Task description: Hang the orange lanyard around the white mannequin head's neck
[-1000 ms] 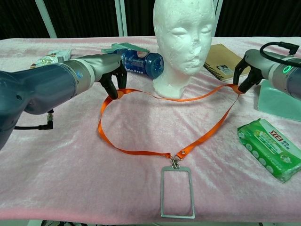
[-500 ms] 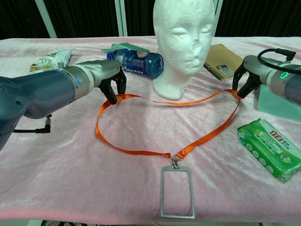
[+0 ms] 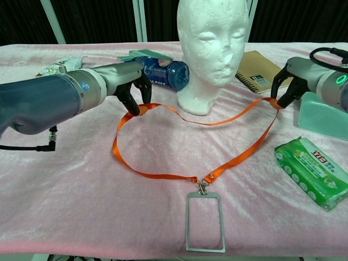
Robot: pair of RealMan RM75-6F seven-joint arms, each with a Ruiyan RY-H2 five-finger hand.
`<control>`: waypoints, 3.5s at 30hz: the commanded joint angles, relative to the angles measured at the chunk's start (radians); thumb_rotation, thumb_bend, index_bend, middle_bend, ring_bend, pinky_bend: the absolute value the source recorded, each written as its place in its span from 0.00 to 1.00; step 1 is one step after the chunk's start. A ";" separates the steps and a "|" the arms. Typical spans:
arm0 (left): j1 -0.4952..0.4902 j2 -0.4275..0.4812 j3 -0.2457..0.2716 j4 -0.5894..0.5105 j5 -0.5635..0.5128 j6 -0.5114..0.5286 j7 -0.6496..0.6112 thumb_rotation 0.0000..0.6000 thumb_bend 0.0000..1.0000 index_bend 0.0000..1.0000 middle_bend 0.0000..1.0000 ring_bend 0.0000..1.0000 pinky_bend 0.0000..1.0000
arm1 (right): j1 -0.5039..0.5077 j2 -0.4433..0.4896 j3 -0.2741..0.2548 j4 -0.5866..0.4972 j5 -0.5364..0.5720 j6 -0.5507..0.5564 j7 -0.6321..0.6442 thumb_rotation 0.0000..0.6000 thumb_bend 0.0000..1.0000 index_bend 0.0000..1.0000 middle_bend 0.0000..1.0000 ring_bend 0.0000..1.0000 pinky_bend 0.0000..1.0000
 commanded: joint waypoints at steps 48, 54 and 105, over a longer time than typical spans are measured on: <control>-0.016 0.205 -0.200 -0.174 0.252 0.082 -0.202 1.00 0.43 0.60 0.37 0.14 0.16 | -0.003 0.454 0.236 -0.313 -0.020 -0.040 0.243 1.00 0.58 0.78 0.23 0.33 0.33; -0.034 0.190 -0.230 -0.109 0.236 0.086 -0.235 1.00 0.43 0.59 0.37 0.15 0.16 | 0.057 0.443 0.248 -0.252 0.027 -0.088 0.239 1.00 0.59 0.78 0.23 0.33 0.32; -0.230 -0.152 -0.276 0.725 0.198 -0.109 -0.528 1.00 0.38 0.47 0.35 0.13 0.16 | 0.396 0.106 0.154 0.655 0.111 -0.454 0.268 1.00 0.60 0.79 0.23 0.33 0.31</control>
